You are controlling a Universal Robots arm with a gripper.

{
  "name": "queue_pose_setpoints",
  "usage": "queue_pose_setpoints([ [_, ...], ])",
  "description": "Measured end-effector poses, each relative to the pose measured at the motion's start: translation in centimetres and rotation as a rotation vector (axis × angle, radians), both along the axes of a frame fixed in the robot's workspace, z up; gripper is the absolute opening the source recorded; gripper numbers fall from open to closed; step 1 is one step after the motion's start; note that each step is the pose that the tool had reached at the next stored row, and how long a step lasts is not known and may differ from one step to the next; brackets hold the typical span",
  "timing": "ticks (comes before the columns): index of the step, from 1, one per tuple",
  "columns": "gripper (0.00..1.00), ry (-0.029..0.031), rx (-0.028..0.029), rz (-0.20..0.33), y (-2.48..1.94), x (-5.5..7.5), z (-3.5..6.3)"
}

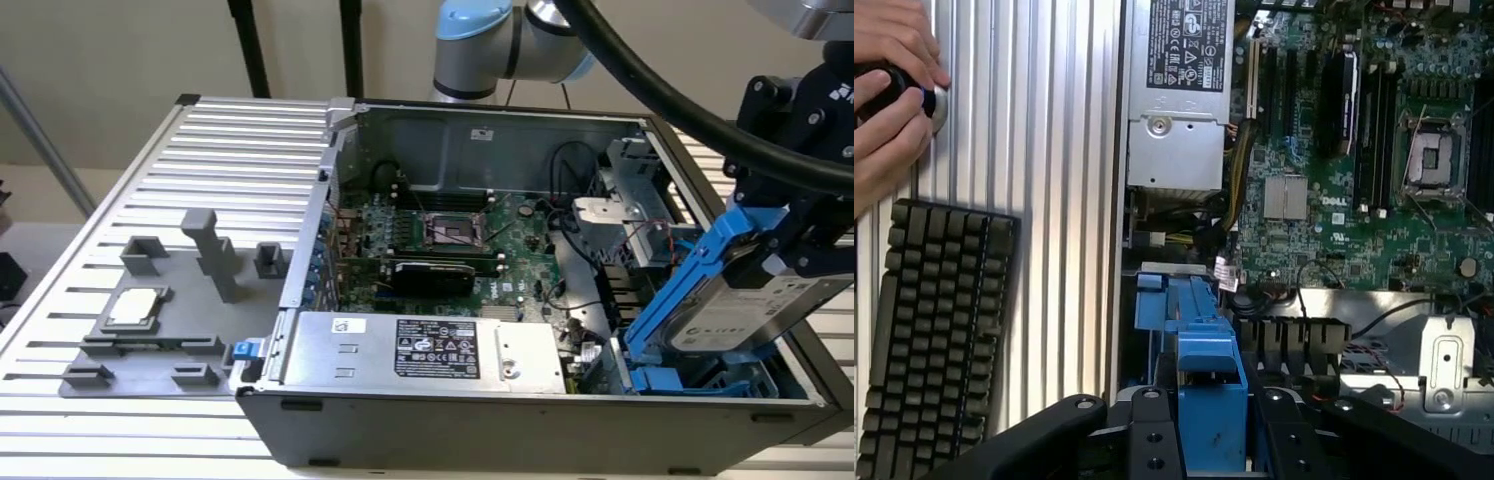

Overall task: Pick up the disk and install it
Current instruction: 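Insert the disk into the insertion slot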

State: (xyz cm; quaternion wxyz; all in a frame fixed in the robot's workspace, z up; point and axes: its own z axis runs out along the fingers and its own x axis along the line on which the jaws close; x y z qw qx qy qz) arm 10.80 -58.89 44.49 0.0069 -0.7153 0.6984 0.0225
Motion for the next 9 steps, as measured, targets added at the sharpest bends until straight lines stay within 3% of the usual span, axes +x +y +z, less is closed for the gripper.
queue_pose_setpoints([
  [9, 0.0, 0.0, 0.0002, 0.0, 0.15, 0.1, -0.52],
])
